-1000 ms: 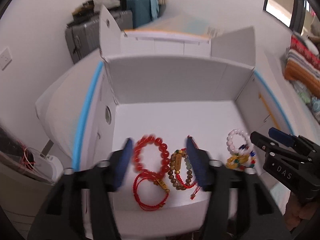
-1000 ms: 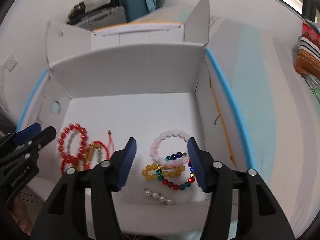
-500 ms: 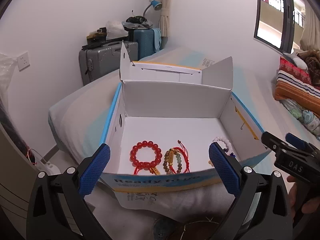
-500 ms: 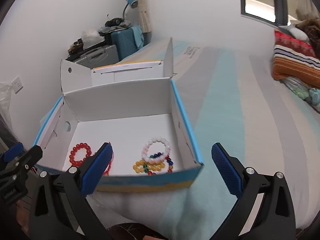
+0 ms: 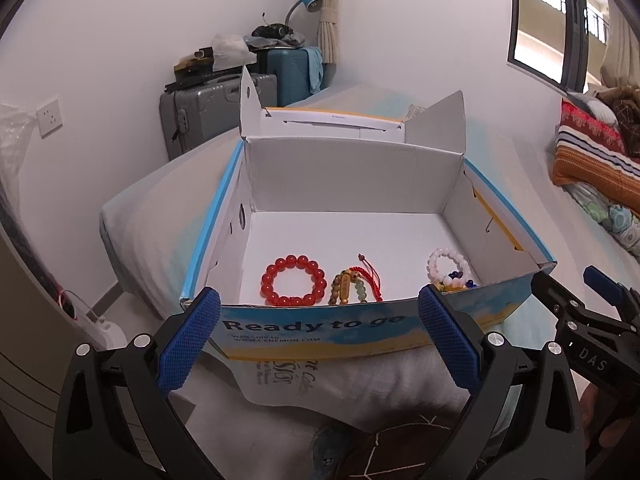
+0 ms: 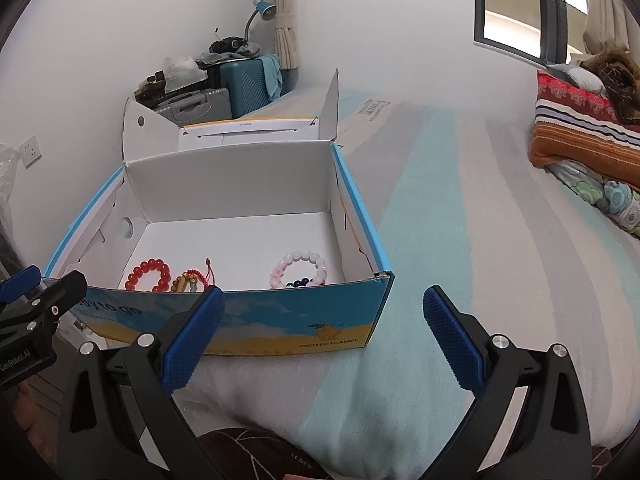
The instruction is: Organize jewelry
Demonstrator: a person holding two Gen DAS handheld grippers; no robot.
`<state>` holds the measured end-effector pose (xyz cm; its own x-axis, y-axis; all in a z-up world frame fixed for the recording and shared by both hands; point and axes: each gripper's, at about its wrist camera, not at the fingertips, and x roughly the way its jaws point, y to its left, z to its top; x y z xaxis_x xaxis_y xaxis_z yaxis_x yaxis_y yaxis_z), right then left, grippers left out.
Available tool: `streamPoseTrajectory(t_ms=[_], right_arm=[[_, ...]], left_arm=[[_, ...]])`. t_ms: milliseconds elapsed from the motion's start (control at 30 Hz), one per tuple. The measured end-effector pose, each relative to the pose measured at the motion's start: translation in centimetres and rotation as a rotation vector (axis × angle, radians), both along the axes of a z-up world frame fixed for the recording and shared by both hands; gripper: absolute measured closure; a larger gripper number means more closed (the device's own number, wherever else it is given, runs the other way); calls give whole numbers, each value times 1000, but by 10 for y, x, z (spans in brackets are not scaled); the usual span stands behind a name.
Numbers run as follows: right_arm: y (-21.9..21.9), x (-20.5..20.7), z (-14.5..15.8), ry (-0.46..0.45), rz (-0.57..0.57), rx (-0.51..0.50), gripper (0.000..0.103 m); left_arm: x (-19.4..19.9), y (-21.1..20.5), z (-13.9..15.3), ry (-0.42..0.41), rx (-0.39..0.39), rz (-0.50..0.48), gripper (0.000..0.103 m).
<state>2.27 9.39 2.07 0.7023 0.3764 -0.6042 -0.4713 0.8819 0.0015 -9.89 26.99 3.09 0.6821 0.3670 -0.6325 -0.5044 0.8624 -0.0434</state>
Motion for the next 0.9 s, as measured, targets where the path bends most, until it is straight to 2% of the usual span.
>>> streamPoseTrajectory(t_ms=[167,267,900], right_arm=[[0,-1,0,-3,2,-2,8],[0,-3,0,-5,6,-6,8],[0,-4,-4,9,13,-12,8]], left_arm=[[-1,-3,1,2,16,14,6],[-2,-7,1,7,59,39,6],[1,-16,-1,28,39,6,6]])
